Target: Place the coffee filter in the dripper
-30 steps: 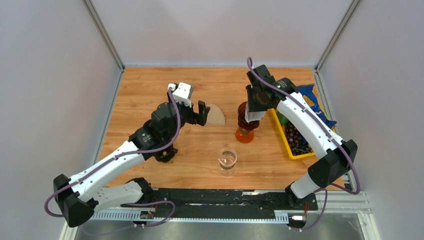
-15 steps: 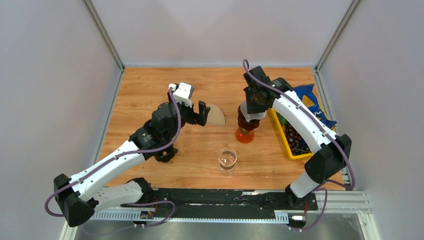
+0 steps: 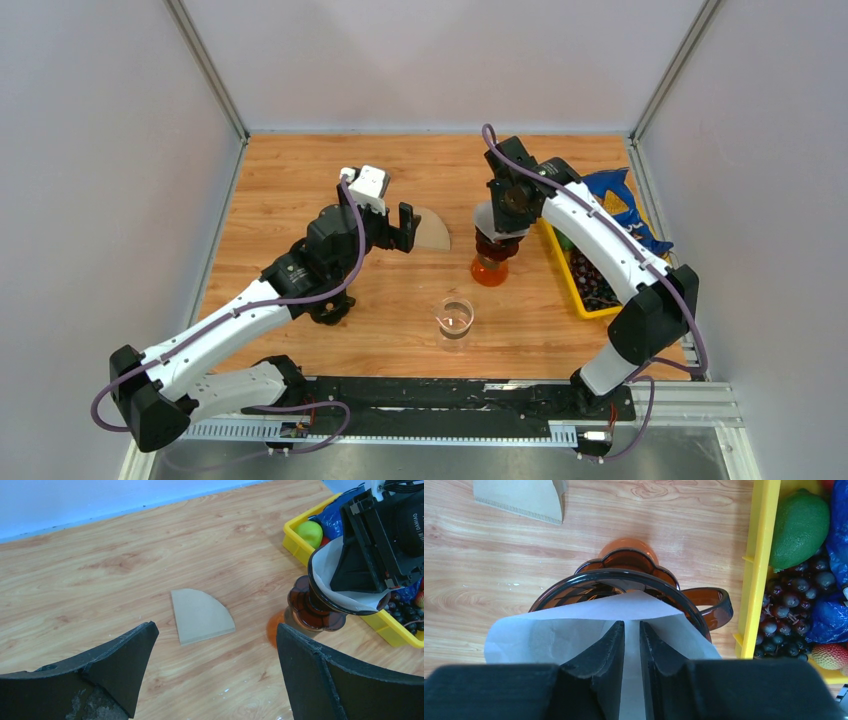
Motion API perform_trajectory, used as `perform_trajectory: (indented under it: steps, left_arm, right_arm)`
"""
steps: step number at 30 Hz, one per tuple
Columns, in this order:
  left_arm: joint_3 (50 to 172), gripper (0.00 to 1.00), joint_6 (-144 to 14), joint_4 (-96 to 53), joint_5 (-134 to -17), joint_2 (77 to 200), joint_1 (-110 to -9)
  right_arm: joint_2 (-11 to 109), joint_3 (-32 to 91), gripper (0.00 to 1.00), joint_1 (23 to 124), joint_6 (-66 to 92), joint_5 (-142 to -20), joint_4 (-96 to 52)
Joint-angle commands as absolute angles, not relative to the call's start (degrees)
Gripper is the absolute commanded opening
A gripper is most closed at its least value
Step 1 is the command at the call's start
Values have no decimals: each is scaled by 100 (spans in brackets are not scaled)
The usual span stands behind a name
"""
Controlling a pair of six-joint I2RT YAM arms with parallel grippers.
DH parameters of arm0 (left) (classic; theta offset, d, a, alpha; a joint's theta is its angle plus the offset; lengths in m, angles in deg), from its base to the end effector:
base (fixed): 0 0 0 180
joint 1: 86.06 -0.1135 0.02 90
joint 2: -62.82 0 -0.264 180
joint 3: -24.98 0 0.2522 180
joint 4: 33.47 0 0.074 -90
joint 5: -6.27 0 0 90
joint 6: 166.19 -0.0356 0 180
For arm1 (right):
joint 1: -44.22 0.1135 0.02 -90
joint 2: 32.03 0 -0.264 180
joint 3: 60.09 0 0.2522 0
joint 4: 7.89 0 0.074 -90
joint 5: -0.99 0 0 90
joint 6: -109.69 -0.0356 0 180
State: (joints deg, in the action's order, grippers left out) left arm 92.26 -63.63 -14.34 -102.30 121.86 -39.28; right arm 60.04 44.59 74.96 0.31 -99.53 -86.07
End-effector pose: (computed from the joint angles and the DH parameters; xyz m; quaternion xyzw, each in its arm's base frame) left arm 0.1723 -0.1668 0.3557 0.1257 0.7575 -0.2030 0.6077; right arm 0.2790 0.1584 0.3331 -0.0770 0.9704 0.0081 0.2288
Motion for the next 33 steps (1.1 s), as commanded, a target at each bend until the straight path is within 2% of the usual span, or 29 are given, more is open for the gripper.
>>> perform_trajectory:
  steps: [1, 18, 33]
  left_arm:
    - [9252, 100, -6465, -1494, -10280, 12182, -3940]
    - [9235, 100, -6475, -1493, -10289, 12156, -3940]
    - [9227, 100, -6478, -1510, -10243, 12139, -3939]
  right_arm:
    - [6111, 4462, 23, 7542, 112, -10073, -8576]
    - [6199, 4176, 23, 7578, 323, -10112, -8576]
    - [5987, 4880, 30, 7587, 296, -10154, -8625]
